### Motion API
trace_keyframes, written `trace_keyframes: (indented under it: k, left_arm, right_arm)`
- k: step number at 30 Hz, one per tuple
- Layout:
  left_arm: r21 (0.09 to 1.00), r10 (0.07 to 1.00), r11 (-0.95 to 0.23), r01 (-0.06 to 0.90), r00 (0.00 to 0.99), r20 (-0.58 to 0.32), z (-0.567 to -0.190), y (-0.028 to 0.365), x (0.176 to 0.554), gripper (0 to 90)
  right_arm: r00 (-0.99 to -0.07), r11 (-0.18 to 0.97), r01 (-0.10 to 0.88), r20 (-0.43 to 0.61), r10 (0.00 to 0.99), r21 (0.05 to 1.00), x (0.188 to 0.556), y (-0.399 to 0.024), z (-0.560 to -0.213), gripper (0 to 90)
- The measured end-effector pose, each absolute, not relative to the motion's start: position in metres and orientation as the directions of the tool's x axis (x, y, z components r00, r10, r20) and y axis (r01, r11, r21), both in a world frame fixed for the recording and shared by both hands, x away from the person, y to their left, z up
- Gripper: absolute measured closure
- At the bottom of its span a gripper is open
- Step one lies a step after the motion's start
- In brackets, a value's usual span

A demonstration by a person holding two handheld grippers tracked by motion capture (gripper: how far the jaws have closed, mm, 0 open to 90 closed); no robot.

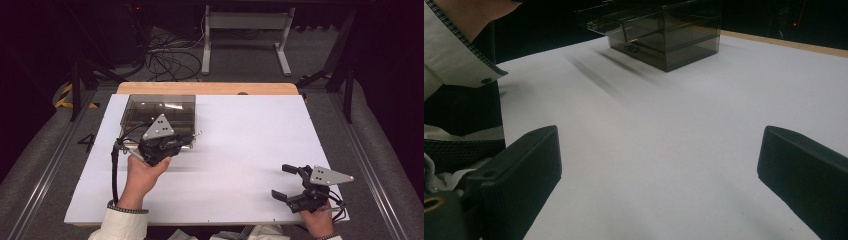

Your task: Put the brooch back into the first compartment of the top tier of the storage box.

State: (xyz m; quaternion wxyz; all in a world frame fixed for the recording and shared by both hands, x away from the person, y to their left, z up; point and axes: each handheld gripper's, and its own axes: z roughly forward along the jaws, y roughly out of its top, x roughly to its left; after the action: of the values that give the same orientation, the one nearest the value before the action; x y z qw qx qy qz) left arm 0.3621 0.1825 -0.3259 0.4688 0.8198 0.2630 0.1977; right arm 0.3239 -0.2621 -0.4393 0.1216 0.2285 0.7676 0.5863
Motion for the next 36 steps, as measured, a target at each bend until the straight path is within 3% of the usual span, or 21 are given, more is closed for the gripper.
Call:
trace_keyframes:
  k: [36]
  left_arm:
    - [0.882,0.81,-0.317,0.35,0.583,0.06,-0.325,0.26,0.365,81.8]
  right_arm:
    - [-0.865,0.21,0.216,0.087,0.493,0.953,0.325,-0.261,-0.44,4.3]
